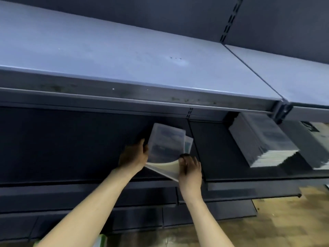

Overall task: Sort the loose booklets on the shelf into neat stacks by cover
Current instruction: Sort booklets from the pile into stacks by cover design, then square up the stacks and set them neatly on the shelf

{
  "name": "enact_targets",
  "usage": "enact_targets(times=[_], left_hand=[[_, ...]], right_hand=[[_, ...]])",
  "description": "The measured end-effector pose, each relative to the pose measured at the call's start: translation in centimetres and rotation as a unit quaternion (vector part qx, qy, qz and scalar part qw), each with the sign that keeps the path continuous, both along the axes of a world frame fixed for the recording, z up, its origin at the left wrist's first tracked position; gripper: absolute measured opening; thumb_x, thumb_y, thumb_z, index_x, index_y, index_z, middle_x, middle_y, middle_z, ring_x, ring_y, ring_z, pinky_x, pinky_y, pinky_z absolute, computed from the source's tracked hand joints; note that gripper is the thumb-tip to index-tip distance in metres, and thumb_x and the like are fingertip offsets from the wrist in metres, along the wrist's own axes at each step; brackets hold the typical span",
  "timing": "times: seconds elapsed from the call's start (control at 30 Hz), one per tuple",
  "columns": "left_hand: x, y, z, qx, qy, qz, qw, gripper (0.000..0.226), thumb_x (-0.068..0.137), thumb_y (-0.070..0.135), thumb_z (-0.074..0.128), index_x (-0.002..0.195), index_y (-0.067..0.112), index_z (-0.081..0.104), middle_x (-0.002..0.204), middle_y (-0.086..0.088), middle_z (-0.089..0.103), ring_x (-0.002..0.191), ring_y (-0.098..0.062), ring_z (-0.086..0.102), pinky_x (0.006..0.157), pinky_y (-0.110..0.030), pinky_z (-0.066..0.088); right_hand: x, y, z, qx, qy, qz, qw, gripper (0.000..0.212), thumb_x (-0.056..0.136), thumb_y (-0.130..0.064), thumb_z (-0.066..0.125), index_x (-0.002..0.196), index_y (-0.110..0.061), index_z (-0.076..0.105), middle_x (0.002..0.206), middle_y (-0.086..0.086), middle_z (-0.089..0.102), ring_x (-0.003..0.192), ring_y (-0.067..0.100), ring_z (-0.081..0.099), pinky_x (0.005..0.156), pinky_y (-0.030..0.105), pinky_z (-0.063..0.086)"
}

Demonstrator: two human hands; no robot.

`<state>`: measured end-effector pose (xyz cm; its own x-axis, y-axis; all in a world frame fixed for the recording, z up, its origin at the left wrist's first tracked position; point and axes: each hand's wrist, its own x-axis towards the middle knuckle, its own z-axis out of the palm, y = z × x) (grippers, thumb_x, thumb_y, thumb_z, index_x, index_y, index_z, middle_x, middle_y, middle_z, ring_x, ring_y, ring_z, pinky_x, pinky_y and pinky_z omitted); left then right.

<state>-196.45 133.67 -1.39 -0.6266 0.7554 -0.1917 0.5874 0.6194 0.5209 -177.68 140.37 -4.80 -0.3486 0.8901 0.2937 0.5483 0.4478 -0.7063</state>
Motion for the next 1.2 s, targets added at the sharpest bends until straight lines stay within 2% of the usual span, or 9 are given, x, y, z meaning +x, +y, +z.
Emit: enact_targets(times=[0.13,0.27,0.37,0.53,0.67,0.73,0.87,1.07,1.2], left_hand=[[1.3,1.8,-1.8,-0.002,0.003,-0.031,1.000,0.033,0.098,0.045,0.045,0.122,0.024,0.052,0.116,-0.004,0.060,0.102,-0.024,0.059,0.084,-0.043,0.054],[2.4,2.5,-2.5,0.011,0.032,-0.049,0.998,0.042,0.095,0.039,0.052,0.134,0.026,0.044,0.126,-0.003,0.053,0.113,-0.024,0.053,0.090,-0.042,0.053],[2.9,2.7,-2.8,0.000,0.012,-0.054,0.998,0.044,0.097,0.036,0.051,0.139,0.029,0.039,0.129,-0.003,0.051,0.116,-0.025,0.053,0.090,-0.042,0.053],[2.8,2.5,-2.9,0.004,-0.021,-0.051,0.998,0.043,0.096,0.032,0.050,0.138,0.032,0.038,0.129,-0.003,0.051,0.116,-0.025,0.054,0.088,-0.044,0.055],[3.2,2.2,-3.4,0.002,-0.068,-0.044,0.997,0.058,0.089,0.029,0.056,0.141,0.037,0.030,0.135,-0.004,0.047,0.119,-0.027,0.051,0.090,-0.046,0.054],[3.5,1.5,-3.3,0.011,-0.080,-0.041,0.996,0.062,0.088,0.035,0.057,0.143,0.032,0.030,0.137,-0.006,0.045,0.120,-0.028,0.050,0.092,-0.046,0.053],[3.8,0.9,-3.2,0.014,-0.100,-0.020,0.995,0.056,0.093,0.044,0.056,0.139,0.016,0.041,0.133,-0.012,0.051,0.115,-0.029,0.056,0.090,-0.037,0.050],[5.1,0.8,-2.2,0.071,-0.136,-0.044,0.987,0.043,0.096,0.035,0.052,0.135,0.018,0.047,0.127,-0.012,0.056,0.111,-0.029,0.058,0.092,-0.036,0.048],[7.6,0.8,-0.8,0.121,-0.158,-0.069,0.978,0.043,0.097,0.027,0.053,0.139,0.018,0.044,0.131,-0.009,0.056,0.115,-0.025,0.057,0.096,-0.035,0.047]], right_hand=[[1.1,-1.4,-1.3,0.011,-0.036,-0.011,0.999,0.015,0.100,-0.022,0.054,0.099,-0.016,0.068,0.125,0.002,0.053,0.117,0.022,0.041,0.093,0.030,0.036],[1.6,-2.5,-0.3,-0.105,0.058,-0.073,0.990,0.019,0.098,-0.029,0.056,0.113,-0.020,0.064,0.132,0.002,0.047,0.123,0.022,0.046,0.100,0.031,0.041],[1.6,-2.3,0.8,-0.180,0.056,-0.146,0.971,0.041,0.093,-0.026,0.064,0.131,-0.012,0.054,0.130,0.007,0.047,0.120,0.029,0.049,0.098,0.032,0.042],[1.4,-3.2,1.6,-0.230,-0.027,-0.130,0.964,0.049,0.094,-0.046,0.058,0.129,-0.012,0.051,0.125,0.010,0.046,0.096,0.033,0.059,0.074,0.033,0.045],[1.3,-3.5,1.7,-0.251,-0.009,-0.104,0.962,0.035,0.098,-0.036,0.054,0.122,-0.012,0.056,0.124,0.012,0.045,0.070,0.015,0.049,0.072,0.027,0.039],[1.3,-3.9,1.9,-0.261,0.016,-0.117,0.958,0.028,0.097,-0.029,0.057,0.118,-0.011,0.057,0.120,0.011,0.049,0.072,0.008,0.049,0.072,0.026,0.039],[2.6,-4.3,2.1,-0.321,0.049,-0.137,0.936,0.033,0.094,-0.033,0.061,0.121,-0.016,0.053,0.110,0.003,0.062,0.095,0.020,0.061,0.076,0.030,0.047],[4.6,-5.4,3.6,-0.324,0.068,-0.140,0.933,0.036,0.095,-0.049,0.053,0.093,-0.015,0.064,0.086,0.002,0.067,0.077,0.015,0.061,0.063,0.030,0.045],[6.3,-5.4,4.7,-0.333,0.076,-0.162,0.926,0.045,0.097,-0.053,0.048,0.096,-0.009,0.060,0.075,0.008,0.068,0.052,0.016,0.061,0.046,0.028,0.045]])
